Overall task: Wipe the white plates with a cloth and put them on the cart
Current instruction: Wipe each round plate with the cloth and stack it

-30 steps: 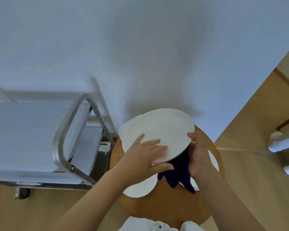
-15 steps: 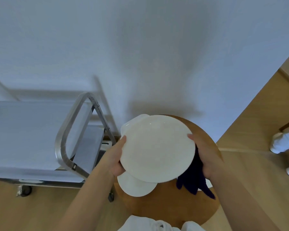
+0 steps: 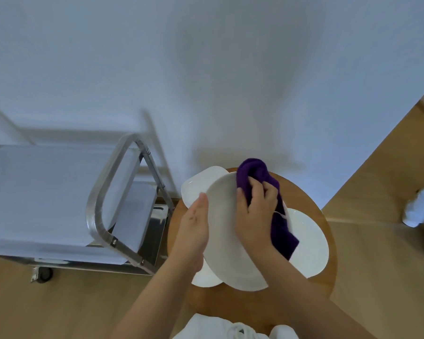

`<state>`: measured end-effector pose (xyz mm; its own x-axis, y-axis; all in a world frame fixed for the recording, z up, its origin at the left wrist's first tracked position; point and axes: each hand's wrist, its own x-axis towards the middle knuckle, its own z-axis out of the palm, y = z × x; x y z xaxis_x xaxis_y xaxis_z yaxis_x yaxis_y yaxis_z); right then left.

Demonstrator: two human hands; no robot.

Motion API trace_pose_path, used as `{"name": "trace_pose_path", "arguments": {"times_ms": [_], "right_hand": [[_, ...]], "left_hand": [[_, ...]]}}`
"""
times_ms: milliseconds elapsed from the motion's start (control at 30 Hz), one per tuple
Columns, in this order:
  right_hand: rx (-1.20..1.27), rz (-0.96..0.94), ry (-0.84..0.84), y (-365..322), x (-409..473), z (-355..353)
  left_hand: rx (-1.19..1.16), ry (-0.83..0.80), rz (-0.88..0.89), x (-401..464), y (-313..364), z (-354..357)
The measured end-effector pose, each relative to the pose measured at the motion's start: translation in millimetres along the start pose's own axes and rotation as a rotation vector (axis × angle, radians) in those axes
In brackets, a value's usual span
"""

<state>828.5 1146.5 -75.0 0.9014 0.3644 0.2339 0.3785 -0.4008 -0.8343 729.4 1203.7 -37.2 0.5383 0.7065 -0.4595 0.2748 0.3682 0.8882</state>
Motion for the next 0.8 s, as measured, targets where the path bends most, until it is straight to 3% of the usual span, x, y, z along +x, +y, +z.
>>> {"name": "trace_pose_path", "arguments": {"times_ms": [133,233,300,433,500,600,800], "right_hand": [[0.036,-0.089,-0.237,-15.3,-24.9,12.8],[-0.048,-0.359,-0.312,-14.7,-55.2,8.1],[0.075,-0.293,-0.474,-9.9,-72.9,-2.9],[-0.120,-0.358,-0.663,30.5,-83.1,-20.1],[-0.247,-0.379,-0.697,49.3,-79.5,-28.0],[-0.372,-0.259,-0.679,71.8,-68.1,-29.2],[-0.499,-0.166,-0.586,76.3,-51.8,18.0]], "left_hand": [[0.052,0.077,0.123,3.7,-4.2,2.4],[-0.015,0.130,0.060,10.6,-4.3,-4.1],[-0.077,0.163,0.014,12.8,-3.2,-13.5],[0.079,0.189,0.024,17.6,-14.7,-31.3],[0.147,0.195,-0.013,18.4,-23.1,-36.1],[0.240,0.180,-0.127,23.0,-40.7,-39.7],[0.183,0.057,-0.374,23.9,-99.8,-35.8]]}}
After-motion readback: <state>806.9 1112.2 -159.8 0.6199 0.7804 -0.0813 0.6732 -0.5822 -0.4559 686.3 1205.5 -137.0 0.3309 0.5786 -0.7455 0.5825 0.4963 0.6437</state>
